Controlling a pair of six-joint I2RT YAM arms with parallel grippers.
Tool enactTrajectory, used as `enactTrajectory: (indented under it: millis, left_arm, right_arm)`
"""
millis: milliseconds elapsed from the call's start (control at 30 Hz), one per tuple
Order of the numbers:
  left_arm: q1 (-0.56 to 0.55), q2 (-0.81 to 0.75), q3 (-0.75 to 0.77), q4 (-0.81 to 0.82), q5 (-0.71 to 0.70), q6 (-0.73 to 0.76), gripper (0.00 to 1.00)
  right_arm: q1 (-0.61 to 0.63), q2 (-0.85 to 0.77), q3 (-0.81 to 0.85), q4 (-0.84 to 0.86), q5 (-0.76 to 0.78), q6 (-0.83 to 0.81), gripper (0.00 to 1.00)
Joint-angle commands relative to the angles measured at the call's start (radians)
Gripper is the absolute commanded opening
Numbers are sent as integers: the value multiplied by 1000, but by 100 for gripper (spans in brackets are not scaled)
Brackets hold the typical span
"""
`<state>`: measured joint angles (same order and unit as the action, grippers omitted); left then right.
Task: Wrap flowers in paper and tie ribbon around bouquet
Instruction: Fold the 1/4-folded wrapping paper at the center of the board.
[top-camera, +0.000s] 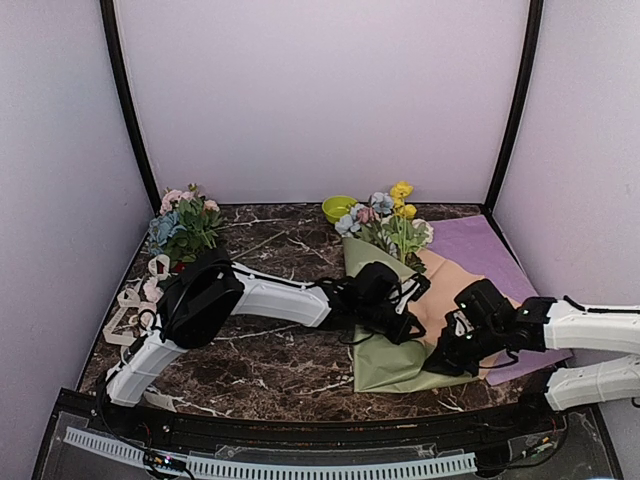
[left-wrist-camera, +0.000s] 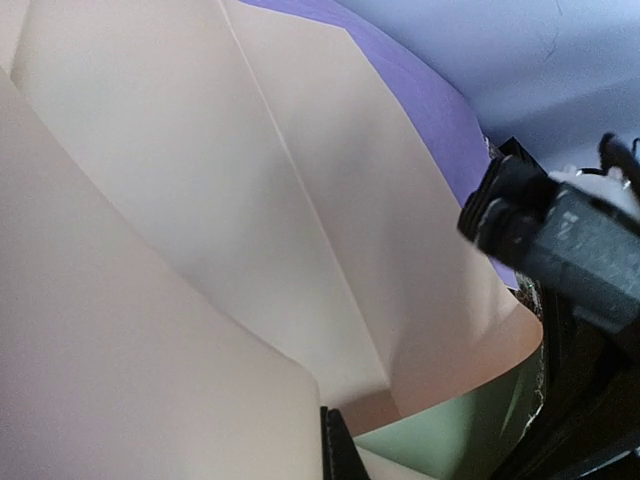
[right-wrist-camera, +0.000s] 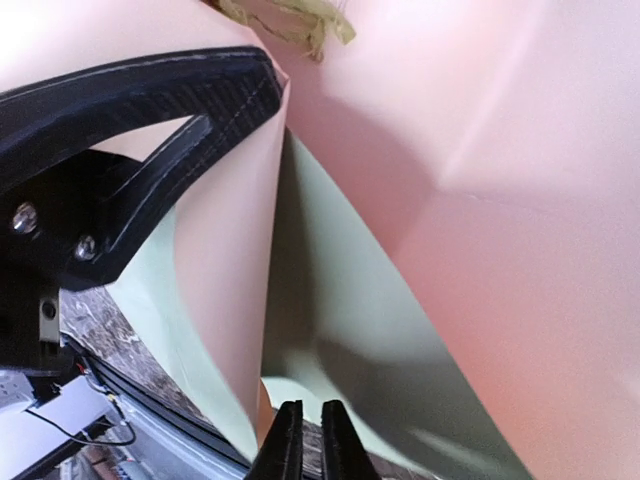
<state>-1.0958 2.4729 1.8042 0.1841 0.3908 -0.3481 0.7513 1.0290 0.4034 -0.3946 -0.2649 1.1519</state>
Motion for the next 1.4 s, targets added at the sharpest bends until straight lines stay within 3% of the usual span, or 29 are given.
enactTrajectory:
  millis: [0,100,233,367,533,633,767,933,1167,1200,1267,1367]
  left_arm:
    - [8,4,25,-4,-2,-12,0]
    - [12,7,21,-6,-6,-15,0]
    - [14,5,20,-17,-3,-16,0]
    - [14,3,24,-15,-1,-15,0]
    - [16,4,36,-26,-7,-7,0]
    - [19,3,40,-28,-11,-3,0]
    - [20,4,42,-29,-16,-4,0]
    - [23,4,44,-31,-22,-7,0]
    - [24,3,58,-35,-12,-6,0]
    - [24,-2,62,-38,-11,-2,3]
    - [24,-19,63,-35,-8,14,23]
    - [24,-54,65,-31,-10,53,40]
  right_arm:
    - [-16,-64,66,-272,79,-52,11]
    - [-24,-62,107,-253,62,-116,20]
    - [-42,-9,183,-213,52,-185,43]
    - [-56,66,190,-166,84,-221,46]
    - [-58,149,186,-155,78,-264,42]
    - [-58,144,180,-125,52,-269,42]
    - [-58,139,137,-36,-7,-244,32]
    - [-58,146,114,-12,-6,-233,31]
    - [-58,165,106,-35,18,-221,2]
    - [-58,163,101,-40,24,-215,0]
    - [-58,155,80,-40,29,-201,0]
    - [-61,143,45,-23,26,-181,0]
